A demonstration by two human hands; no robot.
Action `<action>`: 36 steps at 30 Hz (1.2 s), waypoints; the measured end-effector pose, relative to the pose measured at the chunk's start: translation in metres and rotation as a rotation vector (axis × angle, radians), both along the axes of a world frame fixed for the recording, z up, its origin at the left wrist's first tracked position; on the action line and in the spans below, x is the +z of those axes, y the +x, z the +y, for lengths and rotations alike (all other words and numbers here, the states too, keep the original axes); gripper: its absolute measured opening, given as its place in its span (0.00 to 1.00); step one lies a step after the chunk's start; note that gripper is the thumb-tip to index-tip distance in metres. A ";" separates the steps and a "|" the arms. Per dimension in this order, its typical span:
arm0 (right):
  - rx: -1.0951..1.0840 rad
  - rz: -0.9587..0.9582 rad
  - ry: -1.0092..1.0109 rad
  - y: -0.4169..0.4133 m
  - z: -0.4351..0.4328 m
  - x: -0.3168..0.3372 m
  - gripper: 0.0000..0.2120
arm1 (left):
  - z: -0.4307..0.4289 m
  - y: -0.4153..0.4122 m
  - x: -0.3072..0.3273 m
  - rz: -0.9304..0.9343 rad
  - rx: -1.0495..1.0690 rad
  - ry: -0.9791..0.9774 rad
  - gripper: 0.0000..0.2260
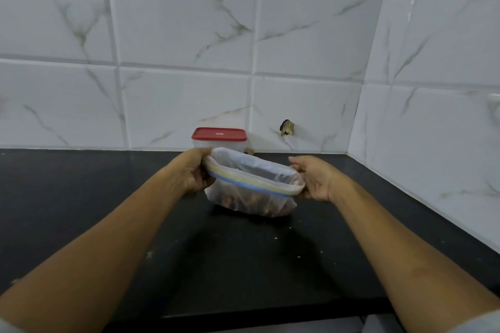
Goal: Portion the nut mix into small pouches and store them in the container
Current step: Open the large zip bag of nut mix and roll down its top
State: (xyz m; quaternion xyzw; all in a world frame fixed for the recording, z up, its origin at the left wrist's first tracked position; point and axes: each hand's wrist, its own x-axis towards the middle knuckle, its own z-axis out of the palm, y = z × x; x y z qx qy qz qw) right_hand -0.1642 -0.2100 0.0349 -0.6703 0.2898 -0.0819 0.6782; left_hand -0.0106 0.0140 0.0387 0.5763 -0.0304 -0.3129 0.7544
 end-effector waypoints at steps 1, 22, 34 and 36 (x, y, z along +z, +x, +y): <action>0.013 0.035 -0.129 0.001 0.001 0.001 0.13 | -0.001 -0.004 0.003 -0.028 -0.035 -0.011 0.08; 0.223 -0.123 -0.816 0.053 0.025 0.029 0.09 | 0.017 0.004 0.004 -0.717 0.000 0.404 0.13; 0.061 -0.112 -0.424 0.034 0.027 0.037 0.04 | -0.003 -0.017 0.007 -0.268 -0.121 0.239 0.11; 0.100 -0.136 -0.432 0.029 0.026 0.038 0.03 | -0.010 -0.013 0.005 -0.192 -0.097 0.170 0.10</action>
